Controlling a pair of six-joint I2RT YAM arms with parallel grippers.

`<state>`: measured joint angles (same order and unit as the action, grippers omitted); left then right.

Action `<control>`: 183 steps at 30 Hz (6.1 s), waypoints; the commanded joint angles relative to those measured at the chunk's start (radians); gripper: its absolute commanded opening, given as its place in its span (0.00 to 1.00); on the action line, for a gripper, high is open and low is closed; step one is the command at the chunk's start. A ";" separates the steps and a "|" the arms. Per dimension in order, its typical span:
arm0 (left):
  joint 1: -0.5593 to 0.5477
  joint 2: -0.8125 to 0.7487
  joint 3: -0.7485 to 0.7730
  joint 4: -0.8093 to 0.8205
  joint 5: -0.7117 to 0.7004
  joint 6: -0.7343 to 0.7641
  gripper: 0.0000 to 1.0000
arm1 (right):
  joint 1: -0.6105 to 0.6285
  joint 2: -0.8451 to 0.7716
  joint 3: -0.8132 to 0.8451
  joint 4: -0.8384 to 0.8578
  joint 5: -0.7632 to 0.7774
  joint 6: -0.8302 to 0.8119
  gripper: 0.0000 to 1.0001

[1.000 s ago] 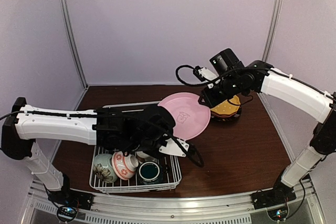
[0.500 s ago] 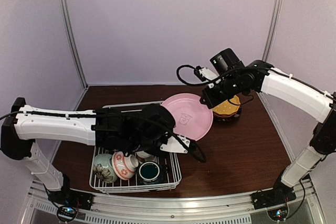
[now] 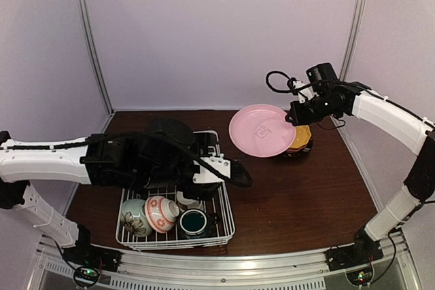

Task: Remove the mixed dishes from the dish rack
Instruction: Place the plate with another plate, then grab the plate from the dish rack, then pass from the left arm to the right

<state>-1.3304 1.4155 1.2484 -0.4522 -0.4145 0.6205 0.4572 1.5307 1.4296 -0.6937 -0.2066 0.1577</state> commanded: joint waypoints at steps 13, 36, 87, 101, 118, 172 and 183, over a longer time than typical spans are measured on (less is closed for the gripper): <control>0.221 -0.202 -0.094 0.177 0.057 -0.504 0.97 | -0.301 0.041 -0.139 0.348 0.002 0.120 0.00; 0.457 -0.319 -0.177 0.137 0.167 -0.883 0.98 | -0.409 0.315 -0.140 0.556 0.043 0.146 0.00; 0.918 -0.519 -0.537 -0.125 0.441 -1.496 0.68 | -0.273 0.037 -0.098 0.348 0.028 0.045 1.00; 0.918 -0.442 -0.534 0.021 0.558 -1.444 0.35 | -0.265 -0.024 -0.109 0.317 0.008 0.038 1.00; 0.918 -0.449 -0.495 0.045 0.557 -1.449 0.00 | -0.264 -0.038 -0.116 0.310 -0.028 0.044 1.00; 0.020 -0.008 -0.100 0.162 -0.152 0.139 0.00 | 0.081 -0.111 -0.038 -0.007 -0.324 0.113 0.89; -0.007 0.018 -0.119 0.216 -0.226 0.208 0.00 | 0.196 -0.014 -0.089 0.086 -0.356 0.172 0.77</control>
<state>-1.3308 1.4475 1.1198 -0.3691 -0.5755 0.7868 0.6323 1.4887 1.3735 -0.6609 -0.5339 0.2909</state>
